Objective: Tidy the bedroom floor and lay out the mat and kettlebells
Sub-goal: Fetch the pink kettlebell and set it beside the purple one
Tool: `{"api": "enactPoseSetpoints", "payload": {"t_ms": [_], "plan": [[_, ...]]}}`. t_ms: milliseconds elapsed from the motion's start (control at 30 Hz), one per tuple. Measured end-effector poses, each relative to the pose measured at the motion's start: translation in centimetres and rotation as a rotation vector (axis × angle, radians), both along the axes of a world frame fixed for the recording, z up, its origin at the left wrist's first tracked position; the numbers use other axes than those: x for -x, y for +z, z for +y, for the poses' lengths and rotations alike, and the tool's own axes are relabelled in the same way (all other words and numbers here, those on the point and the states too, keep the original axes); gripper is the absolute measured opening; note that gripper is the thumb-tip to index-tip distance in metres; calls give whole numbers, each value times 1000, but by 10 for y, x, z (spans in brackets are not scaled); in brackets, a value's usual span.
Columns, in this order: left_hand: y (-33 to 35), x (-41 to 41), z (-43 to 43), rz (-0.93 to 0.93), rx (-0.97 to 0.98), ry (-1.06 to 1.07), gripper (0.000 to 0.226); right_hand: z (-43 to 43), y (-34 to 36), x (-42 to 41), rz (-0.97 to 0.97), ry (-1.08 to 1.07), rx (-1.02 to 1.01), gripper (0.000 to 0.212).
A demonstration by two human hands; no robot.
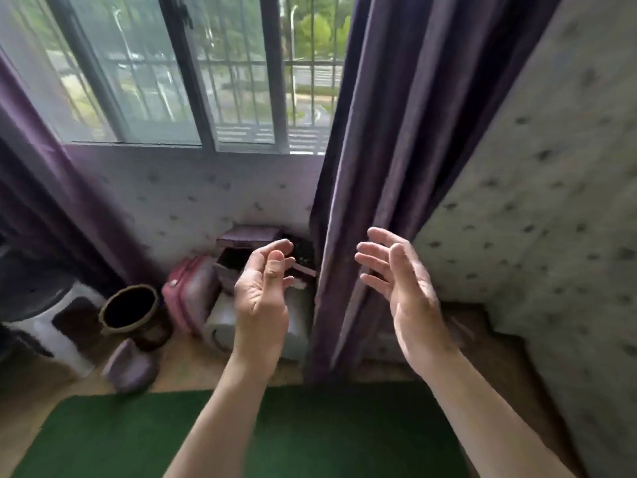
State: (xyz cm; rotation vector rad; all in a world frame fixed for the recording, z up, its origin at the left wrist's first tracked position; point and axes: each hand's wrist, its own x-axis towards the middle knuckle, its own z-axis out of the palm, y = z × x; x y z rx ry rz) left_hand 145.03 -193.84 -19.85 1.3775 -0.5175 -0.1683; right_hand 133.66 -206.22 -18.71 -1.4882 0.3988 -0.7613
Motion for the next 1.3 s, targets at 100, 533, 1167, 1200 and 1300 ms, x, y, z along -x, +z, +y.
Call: {"api": "enactPoseSetpoints", "payload": {"t_ms": [100,533,1167,1200,1300], "plan": [[-10,22,-24,40,10,-153,34,-11,-7,50,13,-182,-25,75],[-5,209,-172,-77,-66,-615,37,-94,-20,283,-59,-674,-79,73],[-4,396,-358,-71,-111,-687,31,-232,-32,470,51,-734,-71,56],[-4,397,-363,-72,-120,-687,31,-237,-31,470,55,-732,-66,58],[-7,396,-383,-66,-127,-685,32,-261,-31,466,78,-724,-49,66]]}}
